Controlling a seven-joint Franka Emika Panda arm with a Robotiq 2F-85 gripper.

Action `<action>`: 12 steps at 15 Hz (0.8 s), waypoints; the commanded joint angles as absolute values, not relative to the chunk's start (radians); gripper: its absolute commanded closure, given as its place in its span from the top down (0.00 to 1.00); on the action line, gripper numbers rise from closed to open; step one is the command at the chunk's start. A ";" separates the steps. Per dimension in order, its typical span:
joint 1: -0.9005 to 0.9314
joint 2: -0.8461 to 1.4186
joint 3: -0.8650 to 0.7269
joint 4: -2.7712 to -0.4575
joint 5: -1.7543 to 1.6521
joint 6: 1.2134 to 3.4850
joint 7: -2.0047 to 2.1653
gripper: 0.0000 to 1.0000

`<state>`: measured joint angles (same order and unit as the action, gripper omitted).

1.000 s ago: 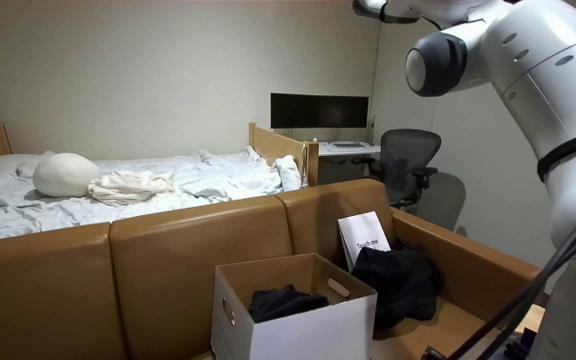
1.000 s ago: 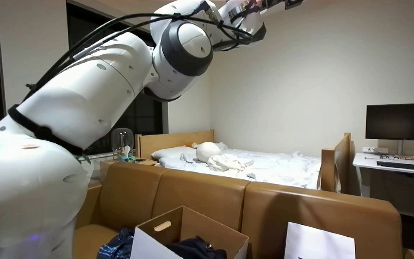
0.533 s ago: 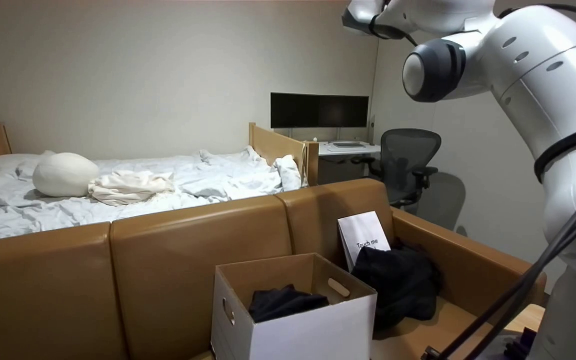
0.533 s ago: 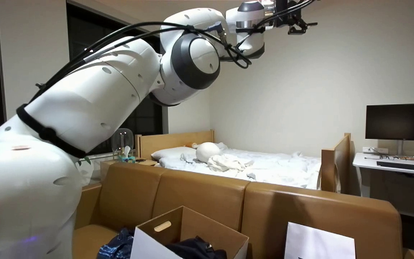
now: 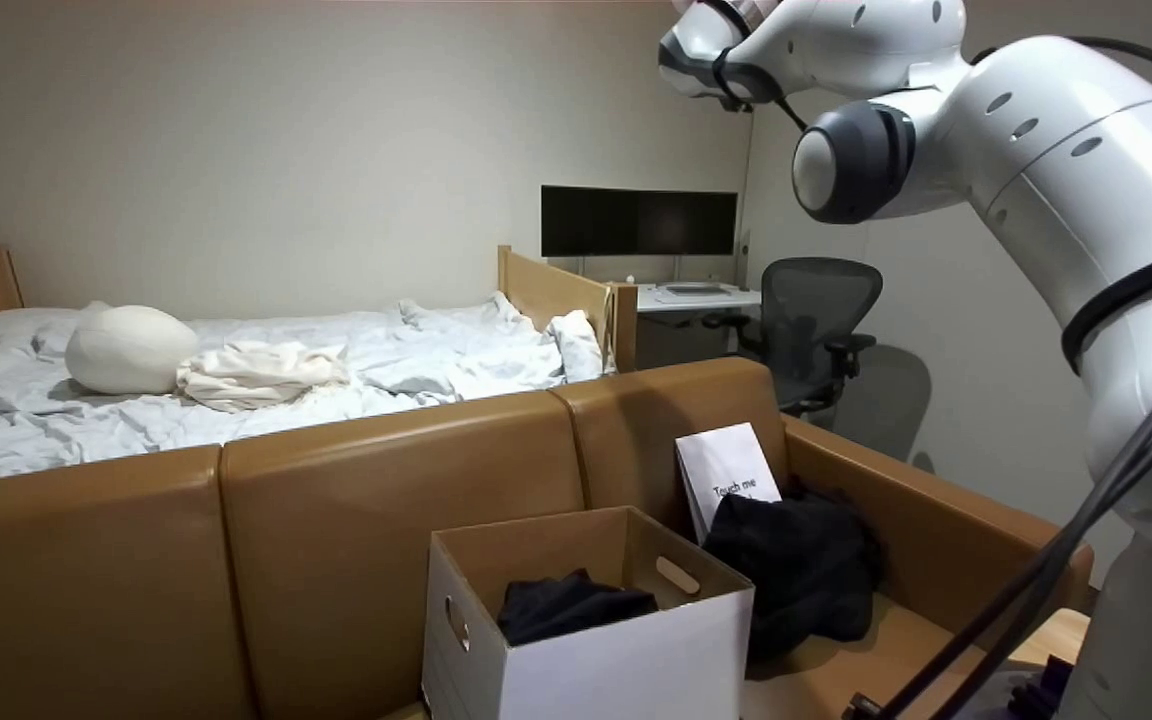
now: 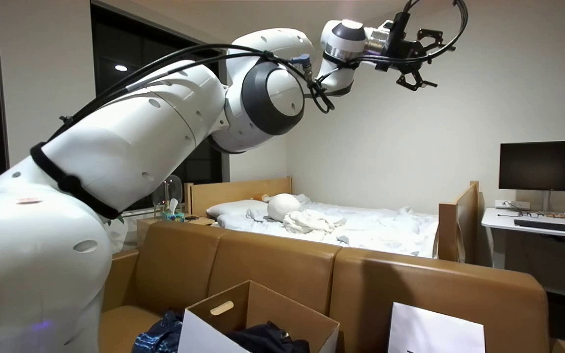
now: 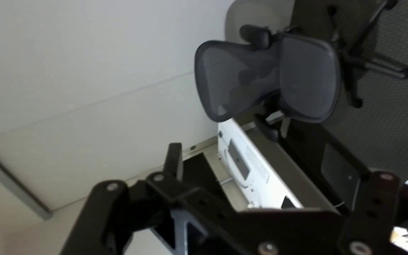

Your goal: Pick up the cloth and two books from the box and put them on the sofa

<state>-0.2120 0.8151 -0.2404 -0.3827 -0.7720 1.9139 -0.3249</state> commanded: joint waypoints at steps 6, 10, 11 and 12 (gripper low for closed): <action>-0.171 0.932 -0.300 -0.347 -0.641 1.533 -0.004 1.00; -0.130 0.998 -0.321 -0.360 -0.616 1.453 0.269 1.00; -0.121 1.010 -0.317 -0.367 -0.597 1.398 0.310 1.00; -0.113 1.024 -0.312 -0.369 -0.572 1.346 0.352 1.00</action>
<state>-0.1330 0.9941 -0.2996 -0.3737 -0.6371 1.4615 0.2405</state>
